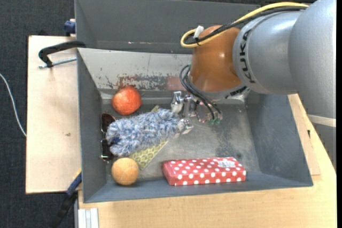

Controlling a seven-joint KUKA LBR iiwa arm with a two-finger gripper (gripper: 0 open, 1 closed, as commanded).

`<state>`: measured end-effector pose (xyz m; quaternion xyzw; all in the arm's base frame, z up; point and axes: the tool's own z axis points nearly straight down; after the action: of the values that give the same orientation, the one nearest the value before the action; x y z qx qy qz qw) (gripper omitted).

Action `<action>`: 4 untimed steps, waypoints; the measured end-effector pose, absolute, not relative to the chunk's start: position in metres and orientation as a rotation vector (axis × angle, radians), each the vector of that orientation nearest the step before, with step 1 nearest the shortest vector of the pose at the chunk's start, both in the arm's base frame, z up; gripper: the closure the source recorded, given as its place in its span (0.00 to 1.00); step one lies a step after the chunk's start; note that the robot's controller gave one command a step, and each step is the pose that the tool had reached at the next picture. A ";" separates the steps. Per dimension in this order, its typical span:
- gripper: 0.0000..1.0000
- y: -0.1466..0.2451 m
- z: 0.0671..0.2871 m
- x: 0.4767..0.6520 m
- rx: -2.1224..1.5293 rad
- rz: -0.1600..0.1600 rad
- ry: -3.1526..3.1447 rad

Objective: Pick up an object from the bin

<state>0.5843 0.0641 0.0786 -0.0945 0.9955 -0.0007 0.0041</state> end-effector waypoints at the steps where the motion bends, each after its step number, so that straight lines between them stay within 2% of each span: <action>1: 1.00 0.059 0.114 0.572 -0.317 0.002 3.127; 2: 1.00 0.041 0.176 0.583 -0.362 0.002 3.118; 3: 0.00 0.057 0.152 0.576 -0.339 0.002 3.121; 4: 0.00 0.062 0.139 0.573 -0.335 0.003 3.125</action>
Offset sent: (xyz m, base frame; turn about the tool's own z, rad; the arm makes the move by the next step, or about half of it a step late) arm 0.0091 -0.0410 0.1382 -0.0624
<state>0.5734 0.0620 0.1393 -0.1064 0.9943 0.0011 -0.0006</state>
